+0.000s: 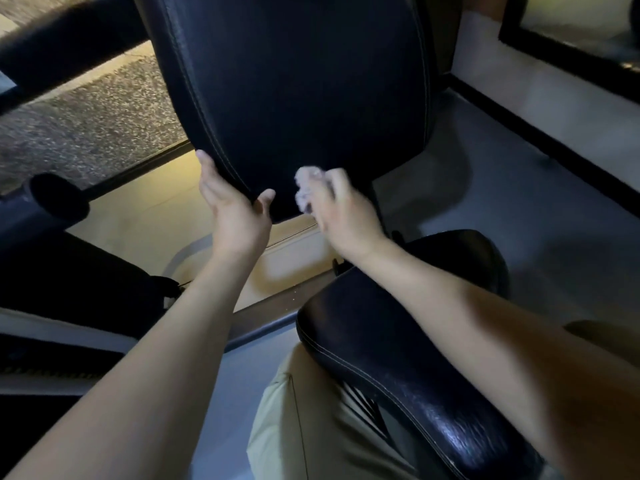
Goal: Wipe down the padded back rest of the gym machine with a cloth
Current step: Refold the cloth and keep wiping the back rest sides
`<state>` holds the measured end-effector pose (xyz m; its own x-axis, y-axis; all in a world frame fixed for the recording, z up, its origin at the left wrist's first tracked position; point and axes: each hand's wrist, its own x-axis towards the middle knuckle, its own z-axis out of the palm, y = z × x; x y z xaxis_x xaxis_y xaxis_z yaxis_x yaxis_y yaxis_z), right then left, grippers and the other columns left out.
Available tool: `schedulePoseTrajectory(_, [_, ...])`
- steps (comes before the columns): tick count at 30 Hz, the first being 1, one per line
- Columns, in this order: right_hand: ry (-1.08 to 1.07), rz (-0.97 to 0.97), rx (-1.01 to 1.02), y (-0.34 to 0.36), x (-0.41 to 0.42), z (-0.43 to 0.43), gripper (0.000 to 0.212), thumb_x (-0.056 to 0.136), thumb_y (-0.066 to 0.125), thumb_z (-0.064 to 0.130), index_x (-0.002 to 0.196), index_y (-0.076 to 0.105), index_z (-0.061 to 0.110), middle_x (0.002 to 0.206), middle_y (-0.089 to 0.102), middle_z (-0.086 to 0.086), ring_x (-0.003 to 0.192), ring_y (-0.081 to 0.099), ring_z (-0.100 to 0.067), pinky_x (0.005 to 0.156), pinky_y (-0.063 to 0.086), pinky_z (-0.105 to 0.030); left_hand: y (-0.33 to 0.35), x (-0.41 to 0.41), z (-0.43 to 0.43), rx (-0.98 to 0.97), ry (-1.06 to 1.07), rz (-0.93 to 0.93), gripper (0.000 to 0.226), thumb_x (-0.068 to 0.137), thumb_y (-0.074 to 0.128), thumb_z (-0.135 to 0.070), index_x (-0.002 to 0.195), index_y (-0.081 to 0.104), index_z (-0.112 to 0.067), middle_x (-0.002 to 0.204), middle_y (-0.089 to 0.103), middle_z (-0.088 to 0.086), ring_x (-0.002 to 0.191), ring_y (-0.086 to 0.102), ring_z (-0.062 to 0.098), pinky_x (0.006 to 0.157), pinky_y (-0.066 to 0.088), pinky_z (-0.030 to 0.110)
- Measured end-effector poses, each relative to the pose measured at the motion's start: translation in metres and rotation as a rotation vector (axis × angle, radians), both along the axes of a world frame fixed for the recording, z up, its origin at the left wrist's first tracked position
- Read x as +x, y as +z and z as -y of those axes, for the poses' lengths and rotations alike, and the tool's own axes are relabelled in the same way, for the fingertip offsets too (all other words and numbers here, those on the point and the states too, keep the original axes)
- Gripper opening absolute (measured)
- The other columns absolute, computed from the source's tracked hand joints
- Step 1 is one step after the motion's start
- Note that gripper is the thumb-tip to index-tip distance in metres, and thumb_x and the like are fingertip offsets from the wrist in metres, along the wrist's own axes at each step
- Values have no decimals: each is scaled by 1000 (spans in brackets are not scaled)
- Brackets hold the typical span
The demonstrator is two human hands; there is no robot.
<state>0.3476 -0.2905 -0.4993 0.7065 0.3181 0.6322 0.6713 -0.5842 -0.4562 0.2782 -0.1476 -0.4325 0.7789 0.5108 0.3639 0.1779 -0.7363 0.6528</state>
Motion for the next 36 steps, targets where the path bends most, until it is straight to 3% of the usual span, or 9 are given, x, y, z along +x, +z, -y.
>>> schedulePoseTrajectory(4, [-15,266,-12,-3,-6,-17,18,102,50,22,119,51,14,92,58,-9,61,57,-25,43,48,-33,1,2,0,-12,16,-45,106,94,68,-12,158,-16,-7,161,1,11,153,12,23,115,16,23])
schedulePoseTrajectory(6, [-127,330,-58,-3,15,0,14,101,51,21,112,48,13,90,60,-11,52,56,-25,36,36,-28,0,1,-1,-2,20,-41,105,94,67,-12,158,-16,-7,161,0,11,152,11,20,117,17,24])
schedulePoseTrajectory(13, [-353,33,333,15,33,24,30,101,45,21,116,61,1,111,57,-19,79,65,-31,56,55,-37,-3,3,6,-16,71,-47,100,97,61,-8,158,-18,-10,163,-3,7,140,20,6,96,14,0])
schedulePoseTrajectory(19, [119,54,-67,20,5,-8,38,103,32,33,131,54,19,116,57,-6,80,55,-24,66,46,-38,1,1,5,-12,58,-31,100,95,65,-11,159,-13,-12,164,0,9,151,14,17,110,21,15])
schedulePoseTrajectory(24, [-197,17,349,49,20,3,34,100,49,18,129,60,4,113,54,-19,86,62,-26,73,52,-25,0,1,3,-38,44,-38,101,96,64,-10,158,-16,-10,163,-3,9,152,9,17,107,10,3])
schedulePoseTrajectory(27, [71,-188,333,67,-7,-17,27,103,48,40,100,63,18,91,65,-5,79,64,-19,76,53,-38,1,-1,0,-29,13,-52,100,94,62,-3,157,-16,-6,162,-3,13,147,9,12,97,7,-9])
schedulePoseTrajectory(29, [164,-103,162,61,-9,-24,33,101,48,54,84,53,26,84,64,10,78,62,-8,72,47,-35,2,-5,-4,-7,-18,-61,100,92,61,0,157,-15,-7,161,0,14,148,10,14,111,13,7])
schedulePoseTrajectory(31, [164,-65,31,64,0,-11,19,103,49,43,99,60,28,102,63,8,90,60,-14,75,48,-37,3,-7,-7,7,-36,-62,101,91,61,1,158,-14,-9,160,3,12,150,11,21,118,16,22])
schedulePoseTrajectory(36, [-136,42,364,59,27,-5,32,100,48,16,126,63,5,110,59,-16,90,62,-28,76,55,-35,3,-6,1,-62,-3,-59,100,94,61,-2,158,-15,-12,163,-4,8,148,6,11,108,8,4])
